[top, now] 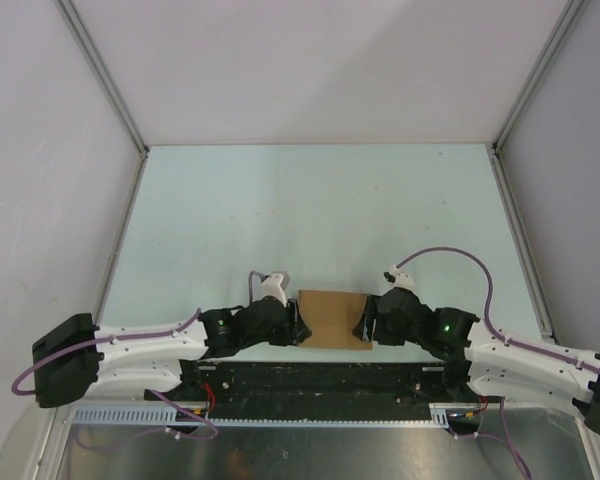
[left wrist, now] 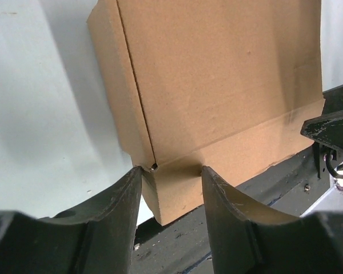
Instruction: Fold the paper box
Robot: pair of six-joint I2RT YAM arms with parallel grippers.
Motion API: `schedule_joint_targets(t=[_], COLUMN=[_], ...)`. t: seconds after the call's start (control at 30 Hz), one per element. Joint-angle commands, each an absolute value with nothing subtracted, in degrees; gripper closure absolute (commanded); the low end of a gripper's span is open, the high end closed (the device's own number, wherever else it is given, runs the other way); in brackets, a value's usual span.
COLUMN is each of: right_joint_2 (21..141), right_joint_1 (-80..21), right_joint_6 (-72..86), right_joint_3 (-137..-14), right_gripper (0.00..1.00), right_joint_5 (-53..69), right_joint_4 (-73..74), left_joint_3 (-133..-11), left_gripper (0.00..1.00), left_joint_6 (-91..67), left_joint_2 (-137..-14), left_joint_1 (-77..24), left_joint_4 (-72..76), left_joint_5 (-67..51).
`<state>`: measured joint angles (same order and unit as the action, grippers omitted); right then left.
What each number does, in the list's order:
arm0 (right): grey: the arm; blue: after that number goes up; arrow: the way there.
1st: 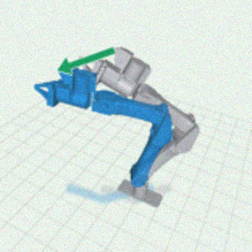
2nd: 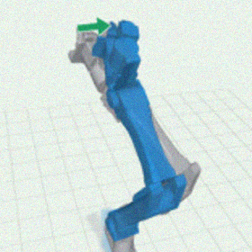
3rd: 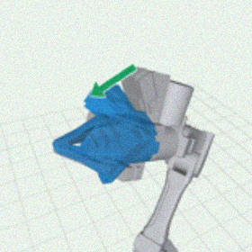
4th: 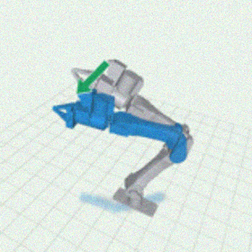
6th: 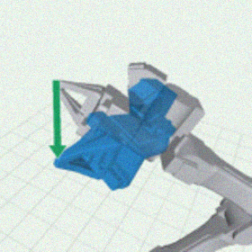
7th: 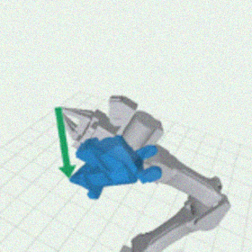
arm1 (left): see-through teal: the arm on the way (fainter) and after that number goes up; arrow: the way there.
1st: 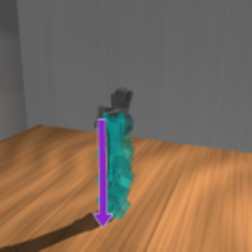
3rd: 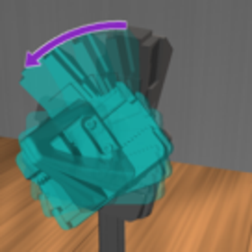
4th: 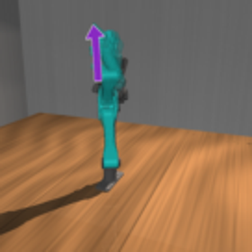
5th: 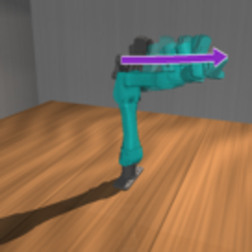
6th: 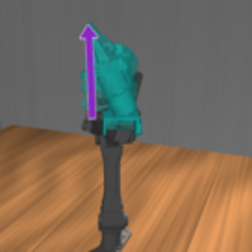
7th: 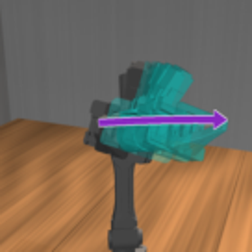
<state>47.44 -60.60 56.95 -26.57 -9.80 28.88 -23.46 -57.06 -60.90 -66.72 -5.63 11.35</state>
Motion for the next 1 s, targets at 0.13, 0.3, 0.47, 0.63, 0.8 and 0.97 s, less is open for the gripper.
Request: schedule_joint_targets(t=[0.13,0.3,0.47,0.63,0.8,0.97], right_joint_2=[43.7,42.6,41.3,39.2,38.3,38.3], right_joint_1=[-60.2,-59.9,-59.9,-59.7,-59.0,-58.3], right_joint_6=[57.2,56.9,55.9,55.4,55.4,55.4], right_joint_3=[-23.6,-23.0,-22.4,-21.7,-20.6,-20.0], right_gripper=[0.44,0.48,0.56,0.6,0.69,0.7], right_joint_5=[-10.7,-10.6,-10.8,-10.7,-8.8,-7.6], right_joint_4=[27.4,27.7,27.1,27.1,26.2,25.2], left_joint_3=[-21.0,-20.6,-20.3,-20.2,-20.3,-20.7], left_gripper=[0.53,0.56,0.57,0.59,0.6,0.62], left_joint_6=[-57.8,-57.7,-57.6,-57.5,-57.3,-57.2], left_joint_2=[-58.8,-58.2,-57.9,-57.7,-57.7,-58.0], left_joint_1=[-67.1,-67.1,-67.1,-67.1,-67.1,-67.1], left_joint_4=[-2.7,-2.5,-2.4,-2.5,-2.4,-2.3], left_joint_5=[12.6,12.7,12.8,13.0,12.9,12.8])
